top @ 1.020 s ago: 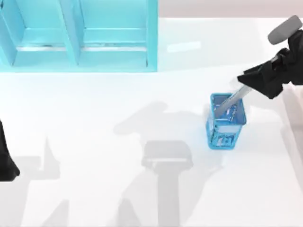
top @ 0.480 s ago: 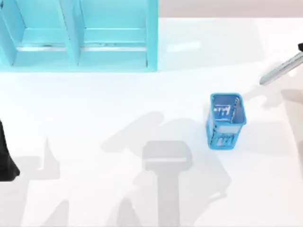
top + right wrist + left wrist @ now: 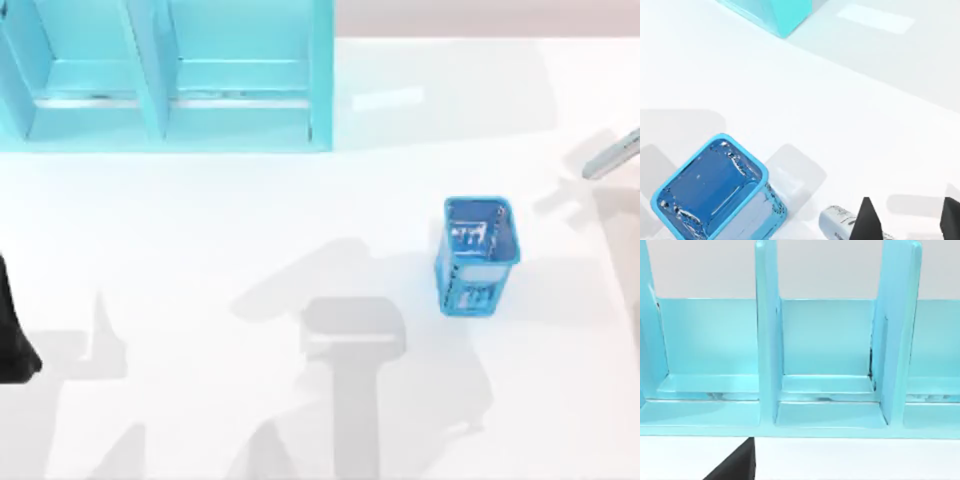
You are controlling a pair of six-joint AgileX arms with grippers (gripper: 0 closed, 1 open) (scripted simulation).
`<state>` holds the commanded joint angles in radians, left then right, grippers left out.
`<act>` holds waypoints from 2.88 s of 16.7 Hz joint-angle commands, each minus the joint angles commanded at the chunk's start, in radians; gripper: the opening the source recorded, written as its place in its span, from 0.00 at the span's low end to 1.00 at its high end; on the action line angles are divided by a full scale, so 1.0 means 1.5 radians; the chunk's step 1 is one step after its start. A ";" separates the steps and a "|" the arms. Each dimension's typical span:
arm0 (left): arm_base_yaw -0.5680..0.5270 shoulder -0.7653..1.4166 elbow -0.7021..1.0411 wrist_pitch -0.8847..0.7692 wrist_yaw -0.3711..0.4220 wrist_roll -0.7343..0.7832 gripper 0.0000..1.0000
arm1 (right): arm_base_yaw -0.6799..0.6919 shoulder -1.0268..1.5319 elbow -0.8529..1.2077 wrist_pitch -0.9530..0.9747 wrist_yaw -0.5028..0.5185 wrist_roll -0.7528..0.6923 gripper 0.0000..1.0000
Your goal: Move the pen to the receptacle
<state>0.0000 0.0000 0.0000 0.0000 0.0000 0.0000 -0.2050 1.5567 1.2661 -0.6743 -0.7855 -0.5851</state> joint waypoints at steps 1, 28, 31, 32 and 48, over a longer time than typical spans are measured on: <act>0.000 0.000 0.000 0.000 0.000 0.000 1.00 | -0.016 -0.007 0.011 -0.028 0.028 -0.004 0.00; 0.000 0.000 0.000 0.000 0.000 0.000 1.00 | -0.144 -0.100 -0.050 -0.145 0.360 -0.034 0.00; 0.000 0.000 0.000 0.000 0.000 0.000 1.00 | -0.144 -0.100 -0.050 -0.145 0.360 -0.034 0.15; 0.000 0.000 0.000 0.000 0.000 0.000 1.00 | -0.144 -0.100 -0.050 -0.145 0.360 -0.034 0.23; 0.000 0.000 0.000 0.000 0.000 0.000 1.00 | -0.144 -0.100 -0.050 -0.145 0.360 -0.034 1.00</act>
